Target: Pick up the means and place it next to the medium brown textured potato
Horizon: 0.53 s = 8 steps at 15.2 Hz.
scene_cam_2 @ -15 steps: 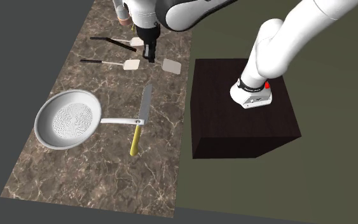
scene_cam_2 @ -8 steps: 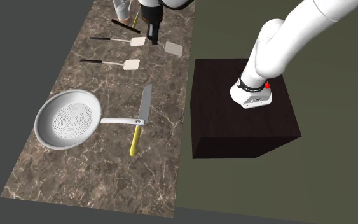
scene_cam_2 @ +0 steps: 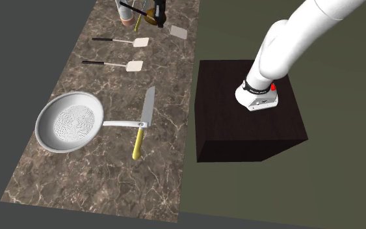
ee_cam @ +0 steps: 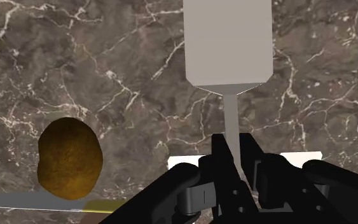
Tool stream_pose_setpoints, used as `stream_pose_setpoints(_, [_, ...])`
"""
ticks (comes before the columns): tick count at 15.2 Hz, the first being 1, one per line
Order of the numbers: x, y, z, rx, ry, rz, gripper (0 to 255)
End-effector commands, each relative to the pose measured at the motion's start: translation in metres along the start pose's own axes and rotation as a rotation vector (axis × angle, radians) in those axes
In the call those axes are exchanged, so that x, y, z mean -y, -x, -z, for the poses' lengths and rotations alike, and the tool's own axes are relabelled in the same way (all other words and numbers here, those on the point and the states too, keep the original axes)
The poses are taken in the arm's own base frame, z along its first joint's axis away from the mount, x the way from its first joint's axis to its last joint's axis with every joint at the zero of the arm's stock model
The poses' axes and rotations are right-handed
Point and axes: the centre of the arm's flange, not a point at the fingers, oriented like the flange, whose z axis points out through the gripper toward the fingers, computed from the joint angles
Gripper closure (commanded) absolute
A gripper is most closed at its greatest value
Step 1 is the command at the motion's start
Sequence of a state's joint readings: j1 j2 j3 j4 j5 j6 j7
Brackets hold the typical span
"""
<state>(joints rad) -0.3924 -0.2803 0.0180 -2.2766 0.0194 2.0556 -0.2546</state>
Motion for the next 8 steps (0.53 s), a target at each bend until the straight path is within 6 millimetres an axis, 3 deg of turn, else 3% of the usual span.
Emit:
stream_pose_setpoints(1, [-0.026,-0.001,0.000,0.000,0.000,0.002,255])
stream_pose_setpoints(8, [-0.118,-0.007,-0.001,0.000,0.000,0.002,255])
